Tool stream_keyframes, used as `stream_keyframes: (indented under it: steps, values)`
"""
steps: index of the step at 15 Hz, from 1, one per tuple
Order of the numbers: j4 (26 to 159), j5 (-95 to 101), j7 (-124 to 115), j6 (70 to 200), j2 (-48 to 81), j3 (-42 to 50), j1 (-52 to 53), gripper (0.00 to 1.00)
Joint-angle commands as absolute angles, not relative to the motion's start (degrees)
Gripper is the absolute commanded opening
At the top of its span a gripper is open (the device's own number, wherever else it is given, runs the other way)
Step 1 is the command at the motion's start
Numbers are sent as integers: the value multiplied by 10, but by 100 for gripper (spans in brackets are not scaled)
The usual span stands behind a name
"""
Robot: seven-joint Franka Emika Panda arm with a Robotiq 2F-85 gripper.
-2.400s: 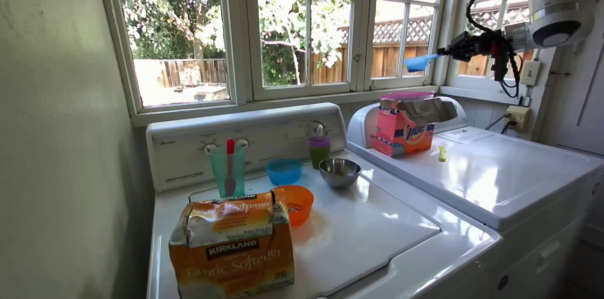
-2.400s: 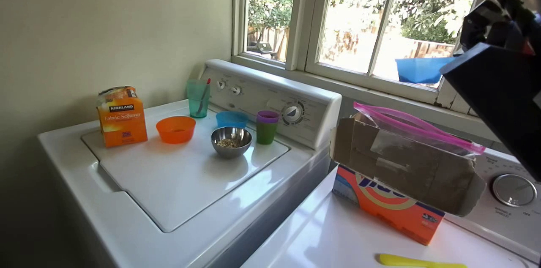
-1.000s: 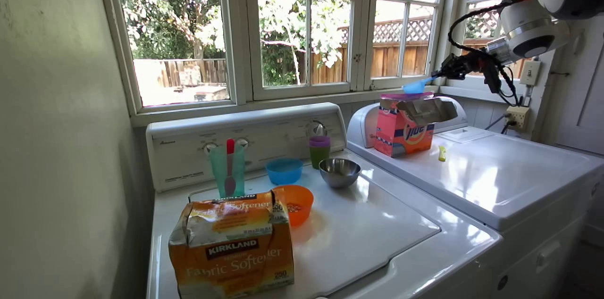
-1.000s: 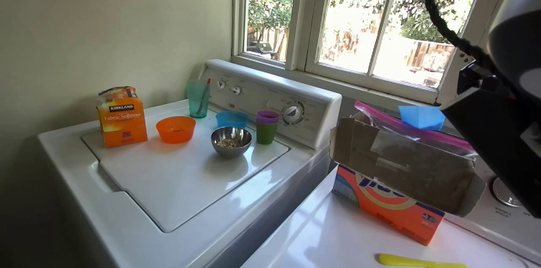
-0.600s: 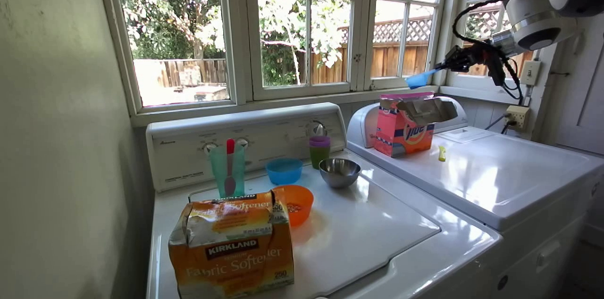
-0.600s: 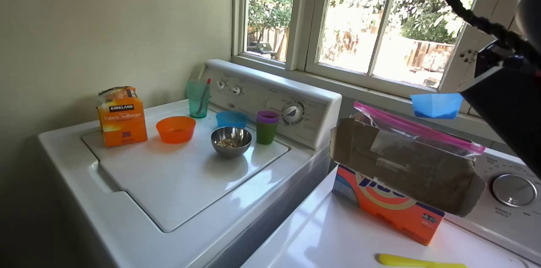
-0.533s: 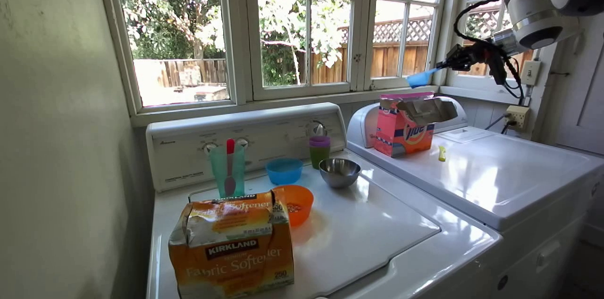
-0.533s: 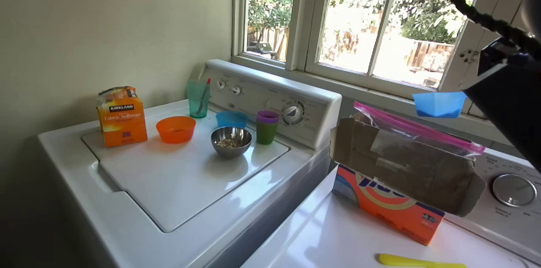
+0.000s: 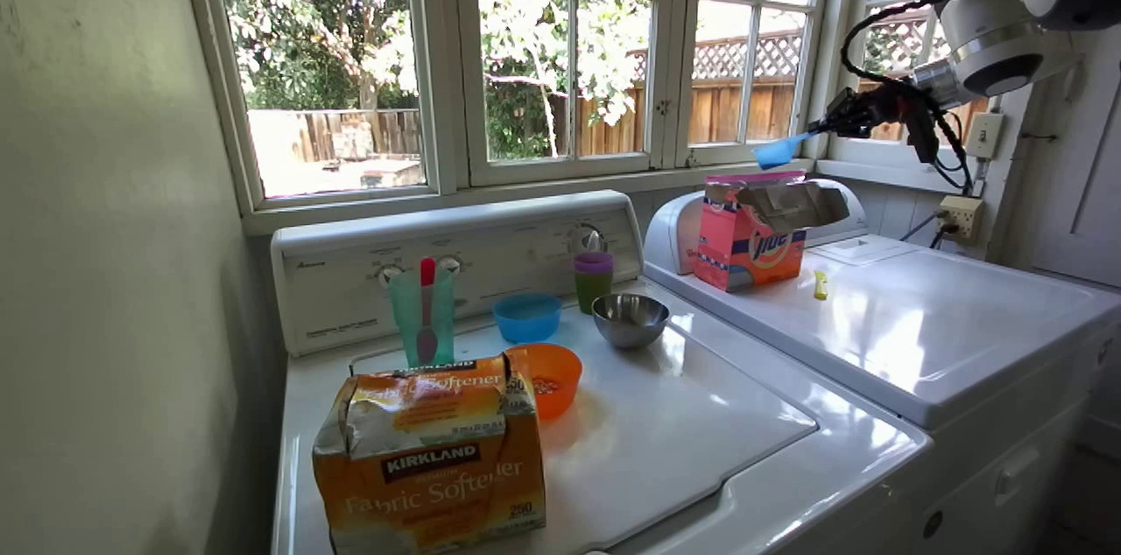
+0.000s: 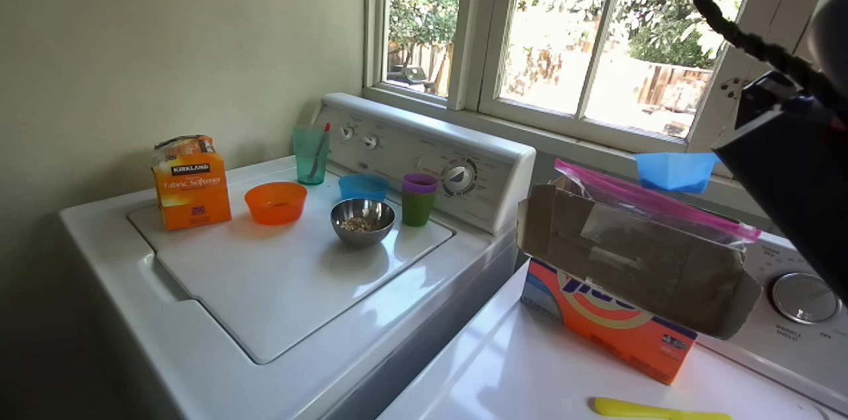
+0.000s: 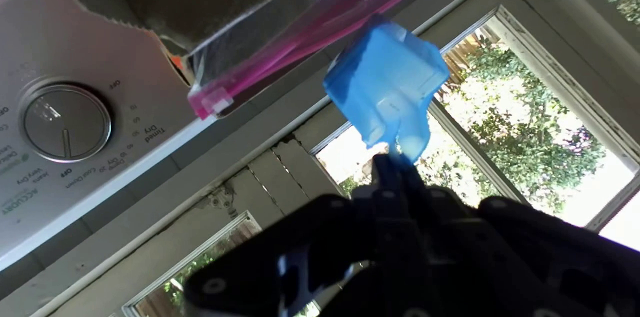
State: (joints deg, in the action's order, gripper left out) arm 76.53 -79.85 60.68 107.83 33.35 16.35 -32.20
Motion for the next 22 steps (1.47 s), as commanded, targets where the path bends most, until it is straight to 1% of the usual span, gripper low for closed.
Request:
stream_keyframes:
  steps: [1, 9, 13, 22]
  values:
    - [770, -762, 586, 1054, 333, 156, -329, 1]
    - [764, -734, 572, 1019, 332, 154, -343, 1]
    - [776, -732, 594, 1041, 334, 163, -327, 1]
    - [775, -756, 672, 1064, 335, 152, -318, 1]
